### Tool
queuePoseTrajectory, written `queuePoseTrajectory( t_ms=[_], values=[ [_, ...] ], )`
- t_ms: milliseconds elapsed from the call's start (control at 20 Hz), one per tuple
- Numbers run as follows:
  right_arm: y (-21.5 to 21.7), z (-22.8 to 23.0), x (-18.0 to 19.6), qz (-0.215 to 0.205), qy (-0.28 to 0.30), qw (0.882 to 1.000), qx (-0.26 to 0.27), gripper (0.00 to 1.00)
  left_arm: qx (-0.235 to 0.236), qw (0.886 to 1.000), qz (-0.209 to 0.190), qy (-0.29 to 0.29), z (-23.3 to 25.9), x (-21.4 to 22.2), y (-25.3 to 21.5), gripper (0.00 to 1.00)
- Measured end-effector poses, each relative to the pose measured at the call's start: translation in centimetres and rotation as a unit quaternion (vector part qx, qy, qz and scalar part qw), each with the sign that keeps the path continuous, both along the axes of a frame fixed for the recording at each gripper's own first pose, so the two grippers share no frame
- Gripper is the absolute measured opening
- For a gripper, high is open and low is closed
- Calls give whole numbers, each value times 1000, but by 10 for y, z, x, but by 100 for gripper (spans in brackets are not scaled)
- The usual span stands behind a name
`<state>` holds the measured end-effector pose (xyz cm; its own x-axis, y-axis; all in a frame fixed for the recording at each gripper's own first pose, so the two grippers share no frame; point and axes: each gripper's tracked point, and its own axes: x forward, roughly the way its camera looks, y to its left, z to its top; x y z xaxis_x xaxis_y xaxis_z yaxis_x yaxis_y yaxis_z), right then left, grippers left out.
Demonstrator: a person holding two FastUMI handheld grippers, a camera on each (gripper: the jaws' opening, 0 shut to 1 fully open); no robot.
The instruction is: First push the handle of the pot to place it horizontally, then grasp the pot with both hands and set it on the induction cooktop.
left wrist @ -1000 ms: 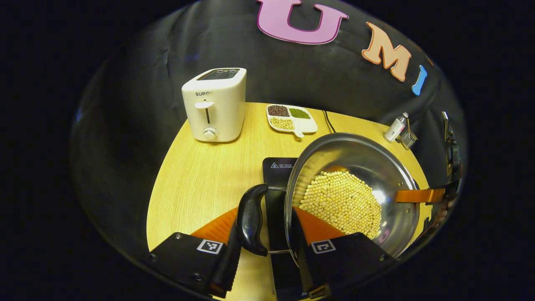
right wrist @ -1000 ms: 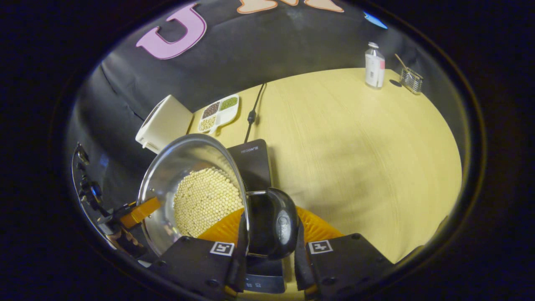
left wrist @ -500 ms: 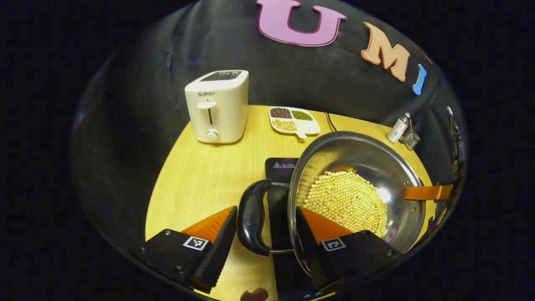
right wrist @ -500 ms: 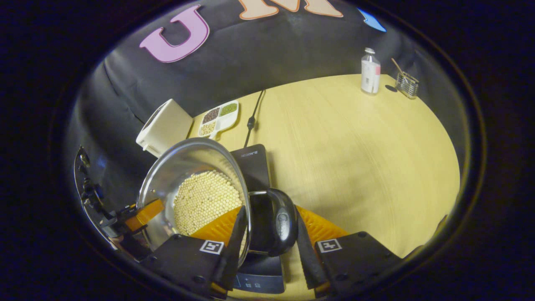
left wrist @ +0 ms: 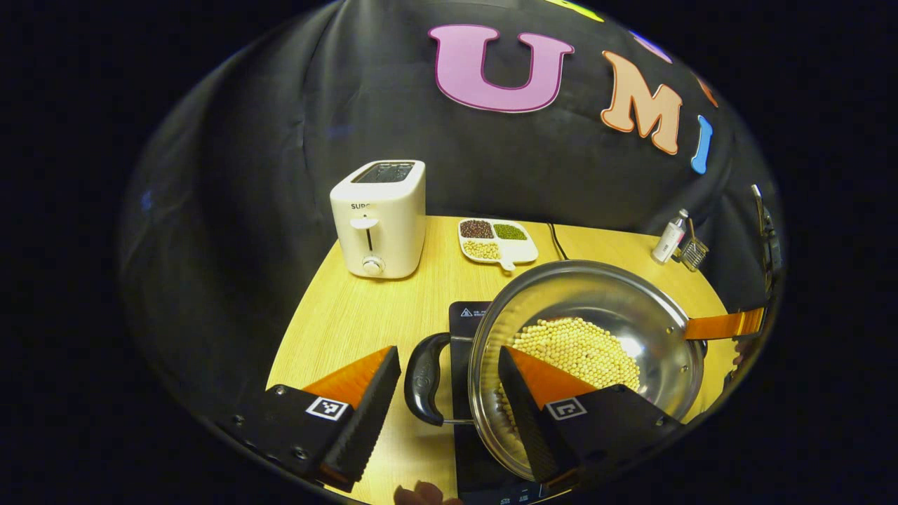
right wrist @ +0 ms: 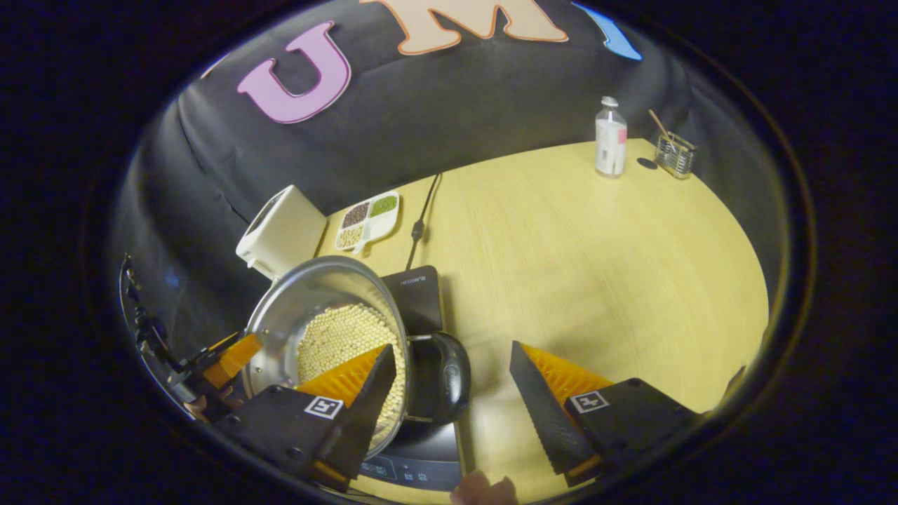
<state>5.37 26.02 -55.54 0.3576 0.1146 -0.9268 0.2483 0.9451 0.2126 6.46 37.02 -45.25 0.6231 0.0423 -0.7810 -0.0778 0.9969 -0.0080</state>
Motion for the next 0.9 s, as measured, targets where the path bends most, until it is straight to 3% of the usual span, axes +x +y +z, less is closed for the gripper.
queuePoseTrajectory(
  t_ms=[150,200,250,300,550,600,700,750,850,900],
  values=[
    [-6,12,5,3,-25,1000,6,93,6,999,3,-44,21,12,-11,88],
    [-5,14,5,6,-25,1000,16,100,16,999,-3,-37,22,7,-13,88],
    [-5,18,5,8,-27,999,29,93,34,999,-8,-34,27,6,-12,89],
    [-8,23,8,10,-34,999,38,100,56,998,-11,-38,35,9,-12,90],
    [-65,38,-2,43,-52,997,42,100,119,991,8,-62,76,0,-32,89],
    [-79,43,-4,44,-62,996,43,93,122,990,7,-74,86,-1,-45,90],
    [-113,50,-16,47,-77,995,35,100,114,990,9,-76,99,-12,-80,90],
    [-128,53,-20,48,-85,995,33,92,110,991,14,-74,103,-20,-98,90],
    [-151,67,-23,43,-116,991,41,93,104,991,17,-85,116,-30,-135,90],
    [-162,76,-24,41,-133,989,44,100,103,991,17,-87,119,-34,-152,90]
  ],
)
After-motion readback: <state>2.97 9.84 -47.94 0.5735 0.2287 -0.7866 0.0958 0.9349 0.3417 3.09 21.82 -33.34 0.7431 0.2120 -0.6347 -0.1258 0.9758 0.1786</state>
